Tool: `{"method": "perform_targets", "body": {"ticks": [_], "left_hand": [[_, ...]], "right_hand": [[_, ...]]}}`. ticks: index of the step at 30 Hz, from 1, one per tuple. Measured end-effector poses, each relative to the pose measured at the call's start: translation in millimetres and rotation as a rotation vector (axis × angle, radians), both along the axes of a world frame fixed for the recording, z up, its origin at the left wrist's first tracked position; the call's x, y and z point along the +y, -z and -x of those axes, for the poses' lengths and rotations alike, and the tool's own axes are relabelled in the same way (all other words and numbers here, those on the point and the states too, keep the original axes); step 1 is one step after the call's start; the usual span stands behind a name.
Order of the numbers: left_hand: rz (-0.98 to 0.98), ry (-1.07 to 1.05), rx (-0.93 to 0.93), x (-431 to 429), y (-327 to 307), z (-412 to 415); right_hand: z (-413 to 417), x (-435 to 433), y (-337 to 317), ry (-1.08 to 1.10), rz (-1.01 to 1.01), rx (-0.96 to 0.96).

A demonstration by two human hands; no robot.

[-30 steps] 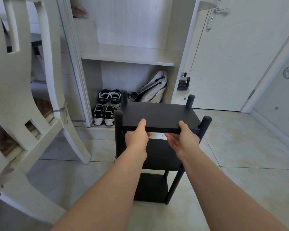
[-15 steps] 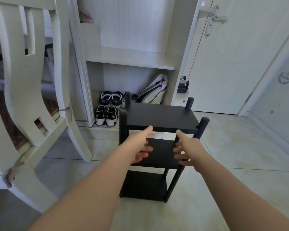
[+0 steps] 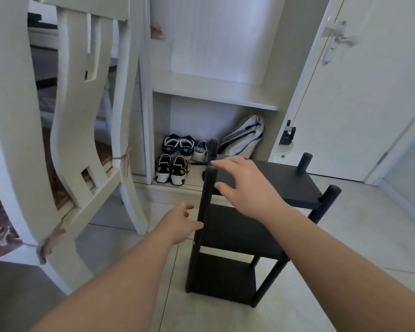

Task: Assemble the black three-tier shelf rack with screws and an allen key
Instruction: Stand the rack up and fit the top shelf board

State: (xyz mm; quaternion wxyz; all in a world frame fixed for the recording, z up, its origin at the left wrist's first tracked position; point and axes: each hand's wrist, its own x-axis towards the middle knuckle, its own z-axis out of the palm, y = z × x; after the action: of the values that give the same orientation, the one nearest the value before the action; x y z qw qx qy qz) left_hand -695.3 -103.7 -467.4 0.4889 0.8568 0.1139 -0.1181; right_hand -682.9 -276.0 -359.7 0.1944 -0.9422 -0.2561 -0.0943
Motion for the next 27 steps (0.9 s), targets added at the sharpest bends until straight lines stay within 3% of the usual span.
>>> {"method": "perform_targets", "body": {"ticks": [3, 7, 11, 16, 27], "left_hand": [[0.066, 0.055, -0.046, -6.1, 15.2, -11.9], [0.057, 0.008, -0.133, -11.7, 27.1, -22.6], [0.109, -0.026, -0.204, -22.7, 31.5, -28.4], [0.127, 0.065, -0.338, -47.0, 13.3, -37.6], [-0.306, 0.327, -0.555, -191.5, -18.5, -33.1]], "right_hand": [[-17.2, 16.0, -7.2, -0.030, 0.151, 0.041], [-29.5, 20.7, -10.9, -0.059, 0.186, 0.000], [-37.0, 14.3, -9.6, -0.038, 0.148, -0.029], [-34.1, -25.6, -16.8, 0.098, -0.037, -0.136], [5.1, -224.2, 4.1, 0.482, -0.333, -0.257]]}}
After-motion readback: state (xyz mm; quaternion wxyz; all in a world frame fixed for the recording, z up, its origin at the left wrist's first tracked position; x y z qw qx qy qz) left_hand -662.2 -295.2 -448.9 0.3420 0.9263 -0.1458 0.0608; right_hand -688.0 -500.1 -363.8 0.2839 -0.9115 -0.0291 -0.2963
